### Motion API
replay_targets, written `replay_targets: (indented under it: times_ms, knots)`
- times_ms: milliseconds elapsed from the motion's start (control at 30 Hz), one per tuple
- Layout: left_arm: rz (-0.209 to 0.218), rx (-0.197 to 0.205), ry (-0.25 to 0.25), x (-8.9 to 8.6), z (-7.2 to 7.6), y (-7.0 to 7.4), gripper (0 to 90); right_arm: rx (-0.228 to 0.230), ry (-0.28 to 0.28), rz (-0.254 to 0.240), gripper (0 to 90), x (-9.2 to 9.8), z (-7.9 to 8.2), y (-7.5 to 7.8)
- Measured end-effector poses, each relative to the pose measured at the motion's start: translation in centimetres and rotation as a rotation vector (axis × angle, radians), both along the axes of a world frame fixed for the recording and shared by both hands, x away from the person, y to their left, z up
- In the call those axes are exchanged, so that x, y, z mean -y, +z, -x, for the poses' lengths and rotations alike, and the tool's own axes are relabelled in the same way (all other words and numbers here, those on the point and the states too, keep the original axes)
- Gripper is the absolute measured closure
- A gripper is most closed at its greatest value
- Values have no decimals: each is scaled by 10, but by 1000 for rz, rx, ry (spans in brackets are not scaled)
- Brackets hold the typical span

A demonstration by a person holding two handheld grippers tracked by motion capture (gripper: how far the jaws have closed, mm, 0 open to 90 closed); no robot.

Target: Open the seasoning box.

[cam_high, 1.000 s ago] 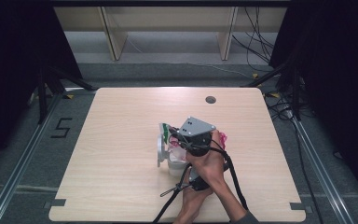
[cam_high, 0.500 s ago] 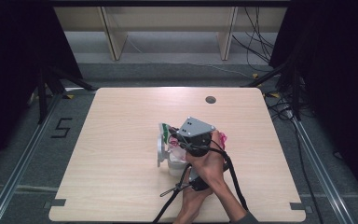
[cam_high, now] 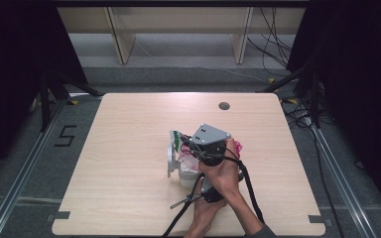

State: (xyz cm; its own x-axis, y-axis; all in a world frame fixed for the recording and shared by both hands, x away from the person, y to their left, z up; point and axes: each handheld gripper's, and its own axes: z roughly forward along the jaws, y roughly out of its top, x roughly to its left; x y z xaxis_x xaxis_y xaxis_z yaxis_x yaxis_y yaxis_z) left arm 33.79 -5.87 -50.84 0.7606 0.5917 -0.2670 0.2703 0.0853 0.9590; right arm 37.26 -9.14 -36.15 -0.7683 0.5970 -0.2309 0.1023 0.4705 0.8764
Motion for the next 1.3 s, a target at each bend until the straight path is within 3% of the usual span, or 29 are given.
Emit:
replay_targets:
  times_ms: [67, 100, 200, 267, 300, 400, 433, 500, 533, 567, 600, 667, 1000, 1133, 1200, 1300]
  knots:
    - [1, -1, 3, 0, 0, 0, 741, -17, -1, -9, 900, 1, 1, 1]
    - [4, -3, -10, 1, 1, -1, 740, -2, 18, 0, 900, 2, 0, 1]
    - [-32, -3, -17, 0, 1, -1, 735, -11, 14, -12, 900, 5, 0, 2]
    - [-43, -10, 12, -1, 2, -2, 735, -22, 22, -22, 900, 7, 0, 2]
    - [-25, -16, 18, 1, 2, -2, 735, -22, 16, -27, 900, 8, 0, 3]
    - [-45, -16, 25, -1, 2, -3, 735, -26, 34, -33, 900, 12, 0, 4]
    - [-103, -5, 3, -5, 2, -3, 735, -36, 40, -33, 900, 13, 0, 5]
    - [-84, -9, 2, -4, 2, -3, 734, -17, 40, -33, 900, 14, 1, 6]
    - [-8, -22, 6, 1, 4, -3, 732, -28, 43, -38, 900, 14, 2, 6]
    - [29, -23, 16, 4, 5, -3, 731, -28, 52, -38, 900, 15, 3, 7]
    - [4, -19, 11, 3, 5, -3, 731, -34, 53, -37, 900, 16, 4, 7]
    - [-105, 5, 6, -4, 5, -4, 730, -31, 56, -47, 900, 20, 5, 9]
    - [-136, -24, -26, 0, 9, -9, 701, -44, 63, -88, 900, 47, 12, 11]
    - [-153, -42, -32, -1, 10, -9, 681, -78, 56, -128, 900, 60, 14, 12]
    - [-154, -56, -41, -1, 10, -10, 658, -52, 35, -133, 900, 70, 14, 14]
    - [-161, -62, -47, -2, 9, -10, 652, -49, 33, -150, 900, 75, 14, 14]
